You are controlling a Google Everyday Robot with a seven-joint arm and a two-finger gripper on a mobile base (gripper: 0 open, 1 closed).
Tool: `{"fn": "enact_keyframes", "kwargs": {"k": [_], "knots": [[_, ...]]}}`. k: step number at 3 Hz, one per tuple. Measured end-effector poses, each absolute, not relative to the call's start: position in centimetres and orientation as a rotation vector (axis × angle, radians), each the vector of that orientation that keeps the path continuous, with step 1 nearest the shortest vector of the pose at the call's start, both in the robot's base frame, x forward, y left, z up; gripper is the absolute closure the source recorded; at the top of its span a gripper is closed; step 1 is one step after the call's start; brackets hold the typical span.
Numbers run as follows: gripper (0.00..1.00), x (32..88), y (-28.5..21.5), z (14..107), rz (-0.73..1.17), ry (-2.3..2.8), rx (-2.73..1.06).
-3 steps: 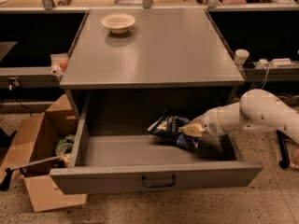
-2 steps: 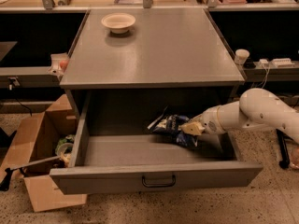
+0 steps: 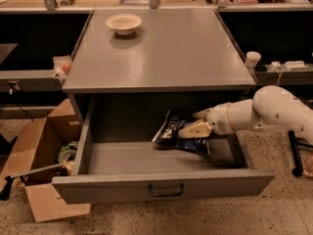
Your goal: Place blue chip bag into top drawer
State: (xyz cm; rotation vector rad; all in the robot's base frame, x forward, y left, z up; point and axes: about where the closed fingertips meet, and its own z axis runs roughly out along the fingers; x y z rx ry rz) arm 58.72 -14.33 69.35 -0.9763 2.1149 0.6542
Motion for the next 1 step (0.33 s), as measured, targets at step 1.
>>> {"fn": "enact_keyframes", "kwargs": {"k": [1], "knots": [[0.0,58.28,-14.34,70.81,0.657,2.071,-0.982]]}}
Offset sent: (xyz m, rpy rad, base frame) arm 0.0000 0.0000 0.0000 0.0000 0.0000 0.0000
